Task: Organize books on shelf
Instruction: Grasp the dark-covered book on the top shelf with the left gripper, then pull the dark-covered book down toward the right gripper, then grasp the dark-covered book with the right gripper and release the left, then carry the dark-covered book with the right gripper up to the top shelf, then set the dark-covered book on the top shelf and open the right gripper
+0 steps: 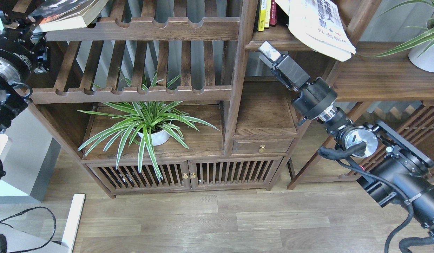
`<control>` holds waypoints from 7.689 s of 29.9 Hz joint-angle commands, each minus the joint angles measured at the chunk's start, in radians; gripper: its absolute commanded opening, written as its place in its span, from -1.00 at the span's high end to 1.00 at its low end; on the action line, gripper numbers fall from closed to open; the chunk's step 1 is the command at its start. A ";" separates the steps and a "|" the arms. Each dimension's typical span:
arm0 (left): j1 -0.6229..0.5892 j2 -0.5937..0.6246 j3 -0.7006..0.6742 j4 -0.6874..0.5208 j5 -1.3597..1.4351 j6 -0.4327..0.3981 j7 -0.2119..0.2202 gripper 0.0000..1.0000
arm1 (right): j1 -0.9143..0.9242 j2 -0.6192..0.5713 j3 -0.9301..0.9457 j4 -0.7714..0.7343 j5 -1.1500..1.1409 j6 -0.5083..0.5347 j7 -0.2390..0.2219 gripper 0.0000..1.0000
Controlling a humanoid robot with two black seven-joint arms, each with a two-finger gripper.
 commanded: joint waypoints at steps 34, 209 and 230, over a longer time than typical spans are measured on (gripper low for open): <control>0.232 0.052 0.249 -0.224 0.089 -0.481 0.032 1.00 | 0.111 0.140 -0.034 -0.039 -0.015 0.000 0.000 -0.88; 0.431 0.061 0.326 0.079 0.375 -0.930 0.081 -0.98 | 0.418 -0.061 0.015 -0.266 0.161 0.000 0.005 0.89; 0.448 0.060 0.327 0.079 0.376 -0.930 0.083 -0.98 | 0.501 0.041 0.014 -0.554 0.126 0.000 -0.002 0.85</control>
